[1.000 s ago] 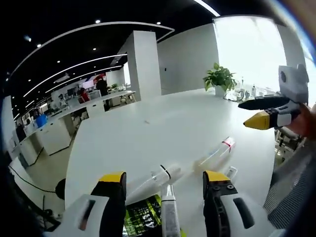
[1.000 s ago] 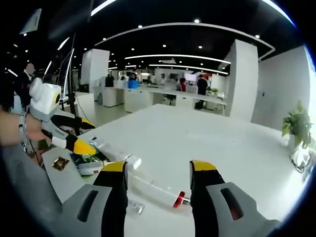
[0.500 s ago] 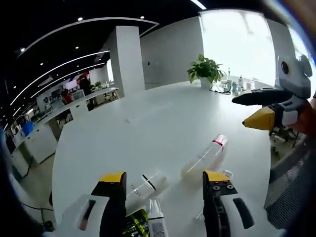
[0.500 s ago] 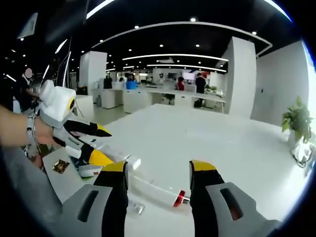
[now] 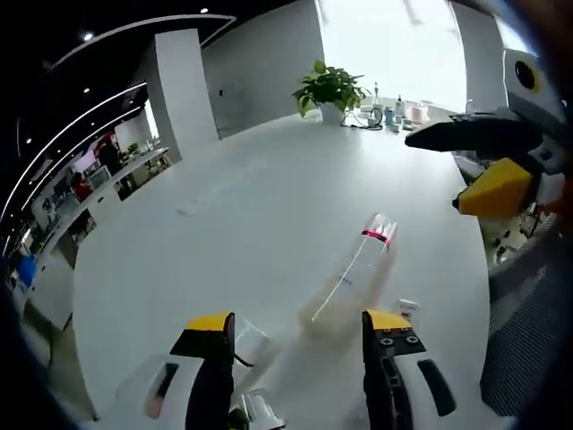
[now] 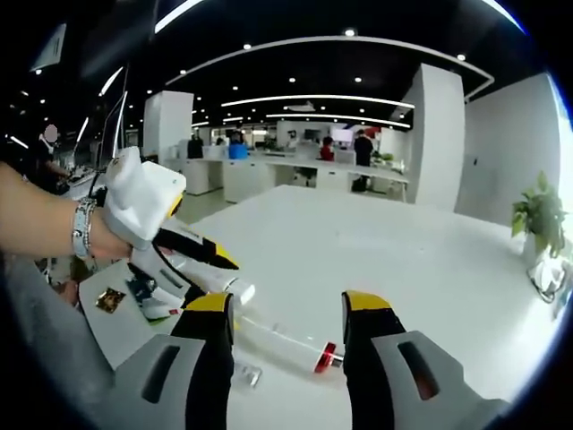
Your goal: Arrange the skincare products in the storage area until every visible bottle or jar stands upright without overlapping.
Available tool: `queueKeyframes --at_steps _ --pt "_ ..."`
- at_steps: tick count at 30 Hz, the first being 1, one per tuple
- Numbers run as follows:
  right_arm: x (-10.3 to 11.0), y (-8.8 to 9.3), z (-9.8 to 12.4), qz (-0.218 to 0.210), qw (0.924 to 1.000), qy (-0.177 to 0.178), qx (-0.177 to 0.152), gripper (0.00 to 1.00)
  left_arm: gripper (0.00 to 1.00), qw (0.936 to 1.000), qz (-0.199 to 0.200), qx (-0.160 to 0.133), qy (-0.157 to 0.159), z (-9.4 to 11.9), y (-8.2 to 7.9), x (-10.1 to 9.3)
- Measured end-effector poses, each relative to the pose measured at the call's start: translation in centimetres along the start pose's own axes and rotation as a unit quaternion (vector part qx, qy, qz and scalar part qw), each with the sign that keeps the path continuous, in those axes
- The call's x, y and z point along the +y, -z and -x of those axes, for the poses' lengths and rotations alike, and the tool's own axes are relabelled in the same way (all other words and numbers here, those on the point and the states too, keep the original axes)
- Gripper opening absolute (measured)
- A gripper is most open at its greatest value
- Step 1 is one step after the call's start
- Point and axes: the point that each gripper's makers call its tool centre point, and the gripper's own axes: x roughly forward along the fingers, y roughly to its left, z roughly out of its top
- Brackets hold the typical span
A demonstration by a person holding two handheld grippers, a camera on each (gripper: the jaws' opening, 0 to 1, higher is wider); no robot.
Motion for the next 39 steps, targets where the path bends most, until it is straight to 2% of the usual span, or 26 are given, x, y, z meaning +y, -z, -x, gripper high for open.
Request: queueKeyframes --at_steps 4,8,11,16,20,26,28,29,30,39 --pt "0.0 0.2 0.0 0.002 1.0 0.001 0.004 0.45 0.6 0.9987 -0.03 0.028 0.029 -1.1 0.0 -1.0" --pt "-0.1 0.3 -0.1 0.003 1.0 0.003 0.007 0.45 0.58 0.9941 -0.075 0.051 0.061 -2.3 -0.2 -2.1" --pt "-0.2 0.5 -0.1 0.002 0.9999 0.005 0.011 0.45 0.58 0.9917 -0.084 0.065 0.074 -3.1 -0.3 -2.6" --pt "-0.4 0.7 -0.1 0.001 0.9998 0.008 0.017 0.44 0.51 0.9845 -0.11 0.102 0.092 -4.0 1.0 -3.0" --pt "-0.5 0.9 -0.2 -0.005 0.9997 0.009 0.02 0.44 0.47 0.9819 -0.115 0.117 0.095 -4.4 1.8 -3.1" --pt "-0.3 1.2 -0.3 -0.003 0.9996 0.006 0.027 0.43 0.43 0.9761 -0.154 0.128 0.085 -4.6 2.2 -2.9" --pt "-0.2 1.2 -0.3 0.0 0.9996 0.005 0.027 0.43 0.34 0.973 -0.172 0.134 0.073 -4.6 2.3 -2.4" --pt "-0.2 1.2 -0.3 0.0 0.9996 0.005 0.027 0.43 0.33 0.9692 -0.184 0.138 0.087 -4.5 2.5 -2.7" --pt "-0.2 1.2 -0.3 0.001 0.9996 0.005 0.027 0.43 0.32 0.9683 -0.191 0.14 0.079 -4.4 2.7 -2.7" --pt "0.0 1.3 -0.2 0.001 0.9995 0.002 0.031 0.43 0.3 0.9658 -0.206 0.135 0.082 -3.3 3.3 -2.9"
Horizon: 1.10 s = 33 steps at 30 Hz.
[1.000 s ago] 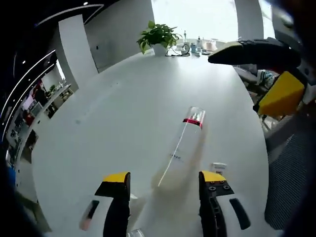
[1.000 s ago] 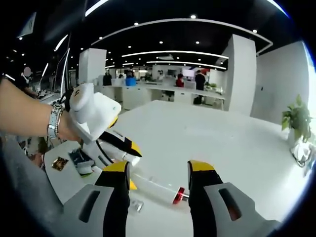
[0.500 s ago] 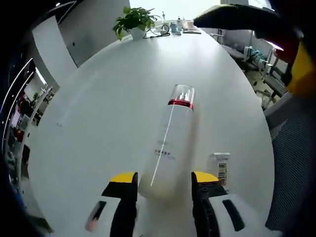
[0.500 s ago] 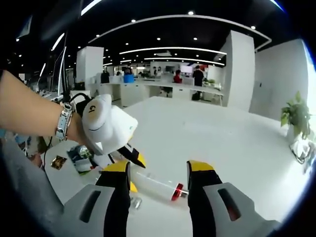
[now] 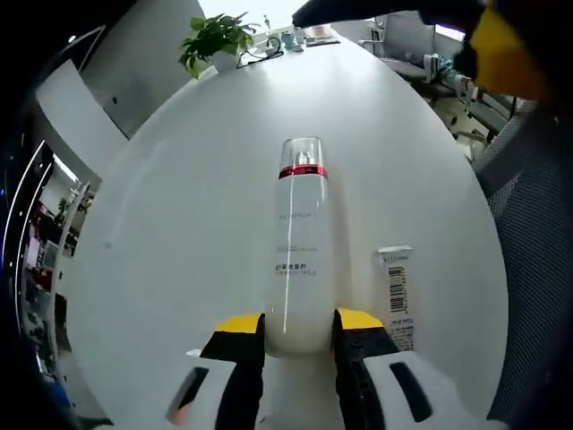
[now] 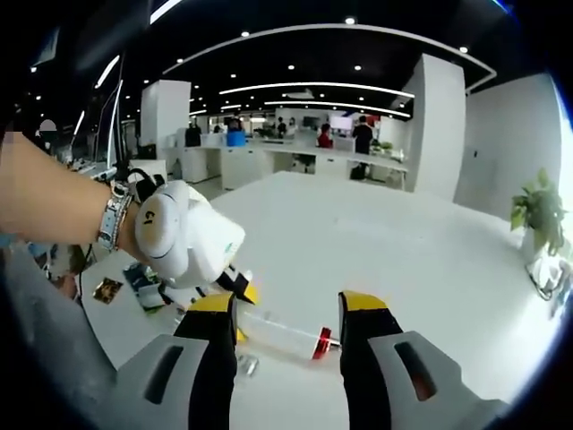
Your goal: Arrange the skincare products in the storage area until every visible bottle or jar stands upright without overlapping.
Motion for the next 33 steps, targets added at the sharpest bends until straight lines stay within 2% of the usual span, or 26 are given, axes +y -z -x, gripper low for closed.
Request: queueKeyframes --at_steps 4,8,9,10,11,14,16,18,19,20,22,23,27,33 --pt "-0.1 0.1 0.2 -0.009 0.9999 -0.01 0.007 0.44 0.3 1.0 0.003 0.002 0.0 0.5 0.8 -0.3" --pt "-0.9 -0.6 0.5 -0.044 0.9985 -0.033 0.004 0.44 0.3 1.0 0.008 0.0 0.004 0.9 1.5 -0.6" --pt "-1.0 -1.1 0.5 -0.029 0.9985 -0.046 -0.008 0.44 0.3 0.9999 0.011 0.0 0.004 0.9 1.7 -0.7" --pt "-1.7 -1.4 0.4 0.016 0.9984 -0.05 -0.021 0.44 0.3 0.9999 0.012 0.0 0.005 1.0 1.8 -0.8" --pt "-2.2 -1.1 0.3 0.041 0.9977 -0.052 -0.018 0.43 0.3 0.9999 0.013 0.0 0.005 1.0 2.0 -0.9" --pt "-2.8 0.6 -0.5 0.093 0.9903 -0.103 0.002 0.39 0.3 0.9999 0.011 0.001 0.008 1.3 2.4 -1.3" --pt "-3.3 2.1 -1.3 0.108 0.9867 -0.12 0.02 0.39 0.3 0.9999 0.007 0.0 0.01 1.3 2.5 -1.5" --pt "-3.3 4.5 -2.2 0.124 0.9799 -0.149 0.047 0.38 0.3 0.9999 0.002 -0.001 0.011 1.4 2.6 -1.7" --pt "-3.6 5.4 -2.6 0.136 0.9777 -0.151 0.054 0.38 0.3 0.9999 0.002 -0.001 0.011 1.3 2.6 -1.7" --pt "-3.6 6.3 -2.9 0.157 0.9729 -0.158 0.062 0.38 0.3 0.9999 0.001 -0.001 0.012 1.3 2.6 -1.8" --pt "-3.1 8.8 -3.2 0.167 0.9618 -0.193 0.1 0.39 0.3 0.9999 0.0 0.0 0.012 1.3 2.6 -1.8" --pt "-2.4 9.6 -3.2 0.167 0.9558 -0.217 0.106 0.39 0.3 0.9999 0.0 0.001 0.012 1.3 2.6 -1.9" --pt "-1.9 11.3 -3.6 0.158 0.9478 -0.248 0.124 0.41 0.3 0.9999 -0.004 0.0 0.014 1.4 2.6 -2.2" --pt "-1.4 12.4 -4.0 0.159 0.9374 -0.28 0.133 0.39 0.3 0.9997 -0.013 -0.005 0.02 1.4 2.6 -2.8"
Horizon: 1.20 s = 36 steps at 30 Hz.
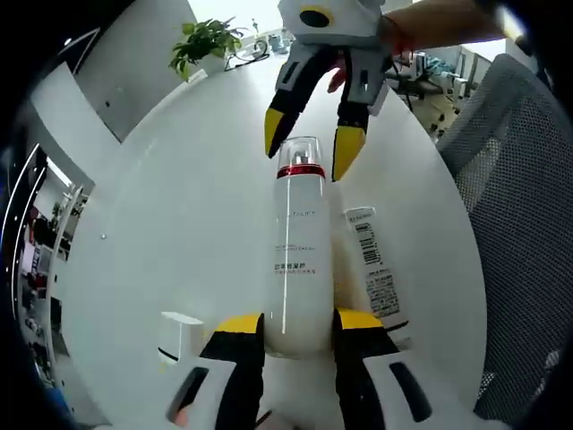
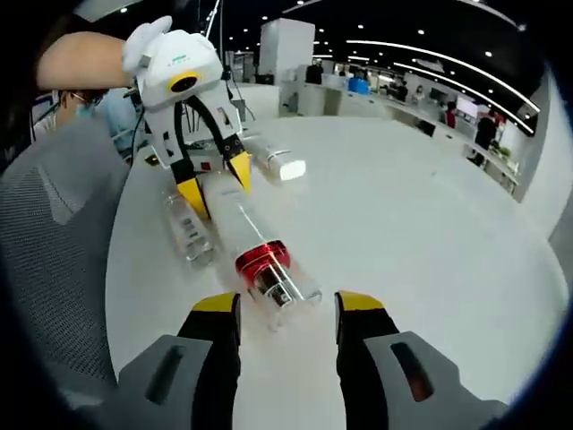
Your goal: Arrange the skincare products in the storage area until every visible bottle or jar stands upright without overlapping.
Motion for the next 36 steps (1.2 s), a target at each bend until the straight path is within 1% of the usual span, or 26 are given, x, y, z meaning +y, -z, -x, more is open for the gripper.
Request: queueKeyframes --at_steps 1,2,3,4,5,7,9,11,13,15,16,17,18,22,25,28,32,36 --pt "0.1 0.2 -0.1 0.002 1.0 -0.003 0.003 0.38 0.3 1.0 0.0 0.0 0.001 0.0 0.0 -0.1" --pt "0.3 0.7 -0.3 0.013 0.9998 -0.008 0.011 0.36 0.3 1.0 -0.001 -0.001 0.002 0.0 0.0 -0.2" --pt "1.5 0.2 -0.6 -0.002 0.9991 -0.04 -0.013 0.34 0.3 1.0 -0.003 -0.003 0.002 0.0 0.0 -0.3" --pt "0.8 0.6 -0.5 0.001 0.9996 -0.027 -0.004 0.33 0.3 1.0 -0.002 -0.004 0.002 0.0 -0.1 -0.4" --pt "0.6 0.4 -0.6 -0.006 0.9997 -0.022 -0.012 0.33 0.3 1.0 -0.001 -0.005 0.001 0.0 0.0 -0.4" --pt "0.6 0.2 -0.6 -0.004 0.9994 -0.021 -0.026 0.33 0.3 1.0 0.003 -0.009 -0.001 0.0 0.0 -0.4" --pt "0.5 0.2 -0.6 -0.014 0.9991 -0.02 -0.034 0.32 0.3 0.9999 0.005 -0.011 -0.002 0.0 0.0 -0.4" --pt "0.5 0.1 -0.6 -0.015 0.9991 -0.019 -0.035 0.32 0.3 0.9999 0.007 -0.012 -0.003 0.0 -0.1 -0.4" --pt "0.4 0.0 -0.6 -0.018 0.9994 -0.017 -0.024 0.32 0.3 0.9999 0.01 -0.012 -0.003 0.0 -0.1 -0.4" --pt "0.2 0.1 -0.6 -0.02 0.9997 -0.012 0.002 0.31 0.3 0.9998 0.015 -0.013 -0.004 -0.1 -0.1 -0.4" --pt "0.1 0.3 -0.5 -0.026 0.9993 -0.01 0.026 0.31 0.3 0.9997 0.018 -0.014 -0.005 0.0 -0.1 -0.4" --pt "0.2 0.2 -0.5 -0.011 0.9993 -0.01 0.035 0.31 0.3 0.9996 0.021 -0.016 -0.006 0.0 0.0 -0.4" --pt "0.2 0.2 -0.4 -0.01 0.9987 -0.01 0.049 0.3 0.3 0.9996 0.022 -0.018 -0.007 0.0 0.0 -0.4" --pt "-0.1 -0.6 0.0 -0.005 0.9986 -0.015 0.05 0.3 0.3 0.999 0.034 -0.023 -0.015 0.0 0.1 -0.4" --pt "0.0 -1.3 0.3 0.012 0.9983 -0.016 0.055 0.29 0.3 0.9983 0.047 -0.029 -0.019 0.1 0.2 -0.3" --pt "0.1 -2.4 1.1 0.025 0.9981 -0.024 0.051 0.29 0.3 0.9962 0.073 -0.041 -0.025 0.1 0.3 -0.3" --pt "0.6 -3.8 1.9 0.037 0.9977 -0.037 0.044 0.28 0.31 0.994 0.09 -0.054 -0.031 0.1 0.5 -0.2" --pt "1.0 -5.7 2.5 0.056 0.997 -0.044 0.031 0.28 0.31 0.9914 0.112 -0.061 -0.03 0.1 0.7 -0.1"
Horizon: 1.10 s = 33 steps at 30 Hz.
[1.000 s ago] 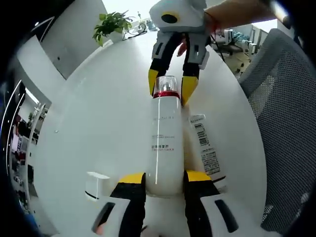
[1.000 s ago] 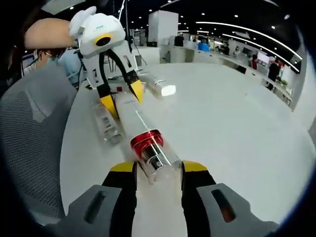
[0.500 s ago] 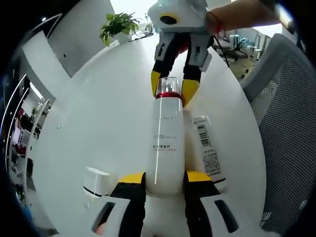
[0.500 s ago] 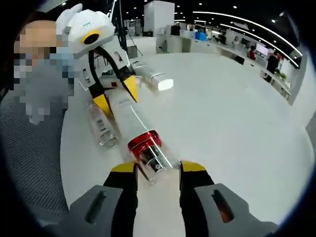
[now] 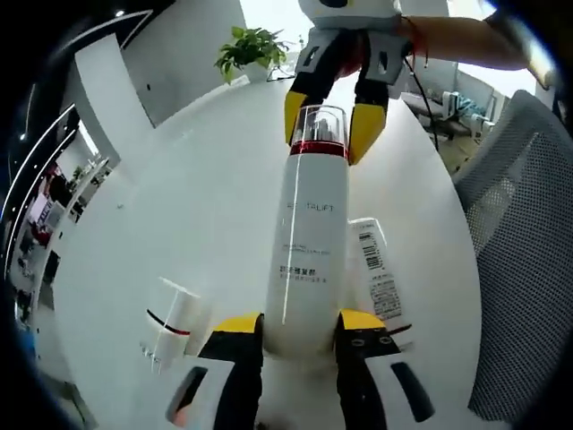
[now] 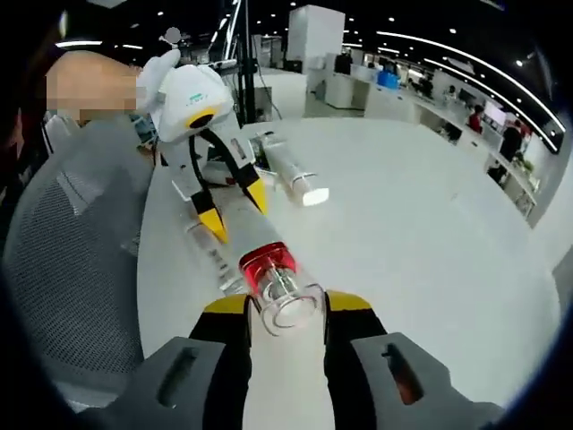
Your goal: Arrange the skincare products in the storage area until every visible bottle or jar stands upright without overlapping.
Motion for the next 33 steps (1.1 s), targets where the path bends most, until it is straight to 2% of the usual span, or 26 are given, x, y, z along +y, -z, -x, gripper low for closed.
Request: queueKeyframes --at_steps 6,17,28,31,33 --pt "0.5 -2.6 0.7 0.028 0.9994 -0.002 -0.022 0.28 0.32 0.9996 0.026 -0.006 0.005 0.0 0.2 0.0" --pt "1.3 -6.4 0.6 0.039 0.9977 0.007 -0.054 0.3 0.32 0.9974 0.069 -0.019 0.011 0.0 0.7 0.0" --pt "2.1 -8.4 0.3 0.083 0.9947 0.024 -0.055 0.3 0.32 0.9956 0.087 -0.035 0.012 0.0 0.6 -0.1" --pt "2.3 -9.2 0.2 0.079 0.9945 0.022 -0.066 0.3 0.32 0.9952 0.089 -0.038 0.012 0.0 0.6 -0.1" --pt "2.9 -10.6 0.3 0.039 0.9938 0.009 -0.103 0.29 0.32 0.995 0.091 -0.039 0.012 0.0 0.6 -0.1"
